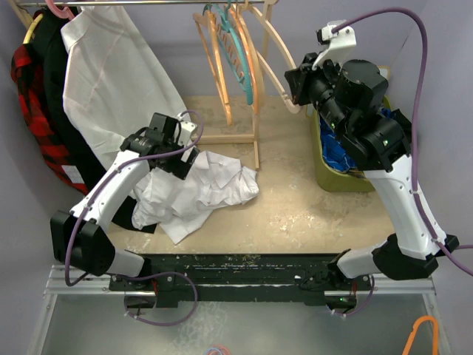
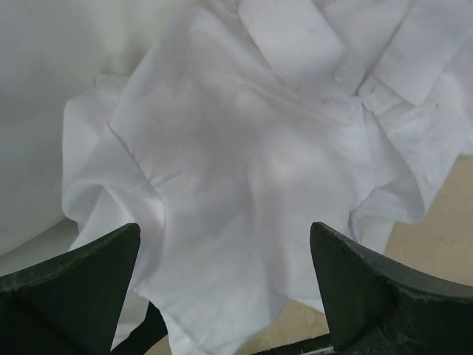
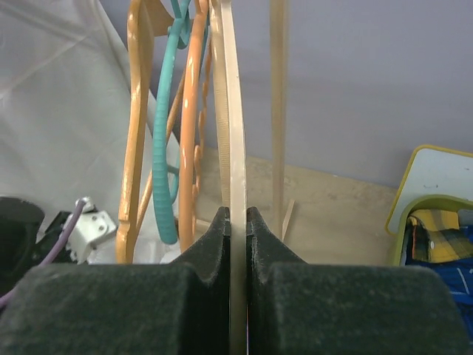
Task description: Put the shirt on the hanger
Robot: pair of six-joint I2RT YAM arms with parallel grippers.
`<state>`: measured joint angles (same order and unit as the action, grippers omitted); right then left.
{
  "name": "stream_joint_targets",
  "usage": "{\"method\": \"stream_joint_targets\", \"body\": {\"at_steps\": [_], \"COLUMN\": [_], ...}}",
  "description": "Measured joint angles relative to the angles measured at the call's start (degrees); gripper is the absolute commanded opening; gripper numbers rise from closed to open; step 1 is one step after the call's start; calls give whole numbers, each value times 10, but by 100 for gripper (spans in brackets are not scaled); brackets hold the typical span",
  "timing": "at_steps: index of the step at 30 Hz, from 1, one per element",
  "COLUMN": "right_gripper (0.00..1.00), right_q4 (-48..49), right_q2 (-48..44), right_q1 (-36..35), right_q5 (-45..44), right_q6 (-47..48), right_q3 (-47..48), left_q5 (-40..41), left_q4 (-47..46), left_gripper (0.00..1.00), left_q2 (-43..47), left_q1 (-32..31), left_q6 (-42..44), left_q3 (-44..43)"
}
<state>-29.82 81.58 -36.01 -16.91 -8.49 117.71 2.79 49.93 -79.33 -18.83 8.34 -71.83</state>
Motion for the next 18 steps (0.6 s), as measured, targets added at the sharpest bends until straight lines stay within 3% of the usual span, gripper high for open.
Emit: {"method": "stream_joint_targets", "body": {"at_steps": [11,18], "right_gripper": [0,0], "right_q4": [48,64], "right_q2": [-169,-315], "right_q1": [0,0], "right_q5": [0,0], "right_q6": [-19,-50], "right_q3": [-228,-370], "left_q5": [50,99], "left_q4": [-76,-99], "left_gripper": [97,86], "left_q2": [-129,-226], "left_q1": [-64,-119], "left_q6": [-58,-84], "left_q3": [-68,-105]}}
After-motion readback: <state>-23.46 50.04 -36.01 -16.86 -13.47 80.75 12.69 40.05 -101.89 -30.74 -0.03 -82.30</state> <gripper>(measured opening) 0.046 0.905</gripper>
